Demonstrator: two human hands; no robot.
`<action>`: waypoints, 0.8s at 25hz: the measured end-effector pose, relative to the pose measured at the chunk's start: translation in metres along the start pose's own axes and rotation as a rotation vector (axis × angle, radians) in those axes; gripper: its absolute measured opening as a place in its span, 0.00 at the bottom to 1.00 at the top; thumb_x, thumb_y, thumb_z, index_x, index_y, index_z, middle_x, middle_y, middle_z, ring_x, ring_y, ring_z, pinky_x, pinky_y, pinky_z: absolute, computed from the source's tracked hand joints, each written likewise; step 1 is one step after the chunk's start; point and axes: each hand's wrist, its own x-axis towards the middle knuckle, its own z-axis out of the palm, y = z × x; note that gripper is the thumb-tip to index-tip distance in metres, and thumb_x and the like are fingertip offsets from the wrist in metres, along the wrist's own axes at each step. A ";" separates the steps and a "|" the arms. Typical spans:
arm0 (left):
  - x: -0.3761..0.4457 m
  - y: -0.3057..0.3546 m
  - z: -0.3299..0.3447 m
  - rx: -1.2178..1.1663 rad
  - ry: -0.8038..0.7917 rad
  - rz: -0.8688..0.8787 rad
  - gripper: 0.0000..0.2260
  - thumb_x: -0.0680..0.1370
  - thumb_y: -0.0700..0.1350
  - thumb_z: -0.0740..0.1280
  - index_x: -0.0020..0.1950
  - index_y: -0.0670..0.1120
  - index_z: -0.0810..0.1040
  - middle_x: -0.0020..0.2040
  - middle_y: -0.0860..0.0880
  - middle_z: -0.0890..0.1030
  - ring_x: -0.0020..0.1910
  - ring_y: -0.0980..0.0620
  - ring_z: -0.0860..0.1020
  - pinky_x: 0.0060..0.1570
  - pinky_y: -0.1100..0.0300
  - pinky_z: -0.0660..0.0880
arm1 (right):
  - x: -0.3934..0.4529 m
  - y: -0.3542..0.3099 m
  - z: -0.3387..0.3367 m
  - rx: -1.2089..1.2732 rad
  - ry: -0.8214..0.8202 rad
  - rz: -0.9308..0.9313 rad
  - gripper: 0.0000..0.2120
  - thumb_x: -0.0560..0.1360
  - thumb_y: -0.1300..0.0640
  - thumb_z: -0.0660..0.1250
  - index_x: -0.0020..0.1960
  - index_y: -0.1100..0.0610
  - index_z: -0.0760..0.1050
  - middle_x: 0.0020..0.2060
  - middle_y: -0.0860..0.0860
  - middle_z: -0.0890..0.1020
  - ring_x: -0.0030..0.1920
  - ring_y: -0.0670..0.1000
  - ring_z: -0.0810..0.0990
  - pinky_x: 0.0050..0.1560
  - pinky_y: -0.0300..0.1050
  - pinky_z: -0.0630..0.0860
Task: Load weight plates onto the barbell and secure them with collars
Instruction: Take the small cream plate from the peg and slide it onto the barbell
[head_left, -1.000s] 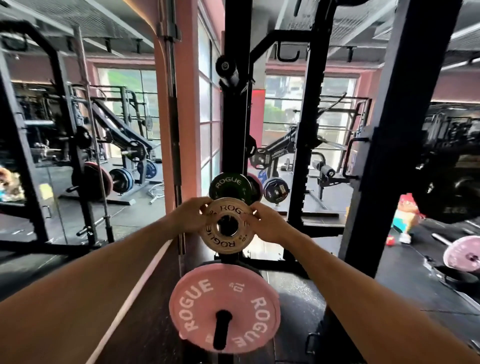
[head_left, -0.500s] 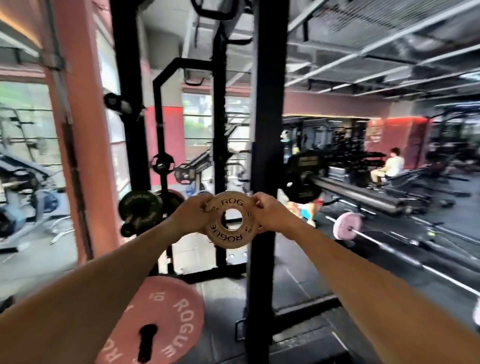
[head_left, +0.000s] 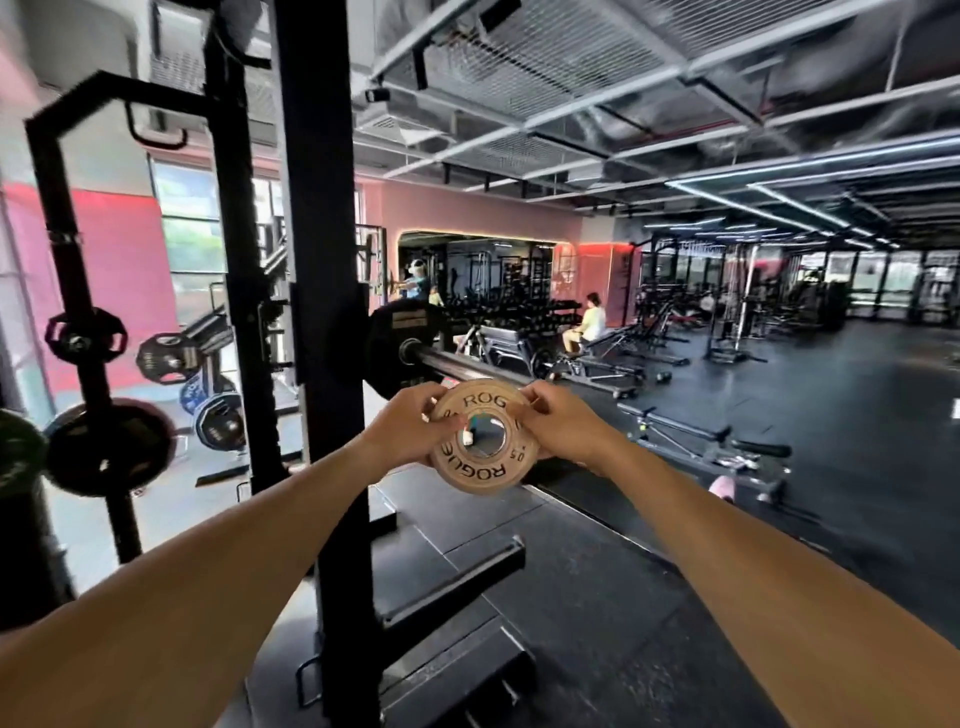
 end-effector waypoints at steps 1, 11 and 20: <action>0.010 0.003 0.014 0.009 -0.001 0.006 0.11 0.79 0.38 0.71 0.61 0.39 0.77 0.48 0.41 0.80 0.46 0.37 0.85 0.44 0.37 0.83 | 0.005 0.013 -0.012 0.014 0.001 -0.003 0.09 0.82 0.51 0.63 0.55 0.57 0.74 0.52 0.60 0.83 0.51 0.61 0.85 0.51 0.64 0.82; 0.114 -0.005 0.100 0.155 0.270 -0.010 0.12 0.76 0.39 0.75 0.58 0.42 0.80 0.48 0.34 0.79 0.44 0.32 0.83 0.44 0.37 0.82 | 0.124 0.111 -0.073 0.010 -0.107 -0.224 0.12 0.82 0.53 0.64 0.61 0.61 0.74 0.55 0.60 0.82 0.55 0.60 0.81 0.55 0.57 0.79; 0.129 0.009 0.101 0.159 0.235 0.060 0.20 0.74 0.31 0.74 0.37 0.58 0.80 0.47 0.34 0.77 0.39 0.47 0.82 0.28 0.60 0.79 | 0.172 0.140 -0.079 0.129 -0.273 -0.409 0.06 0.82 0.52 0.65 0.57 0.53 0.73 0.54 0.57 0.83 0.53 0.60 0.83 0.54 0.61 0.80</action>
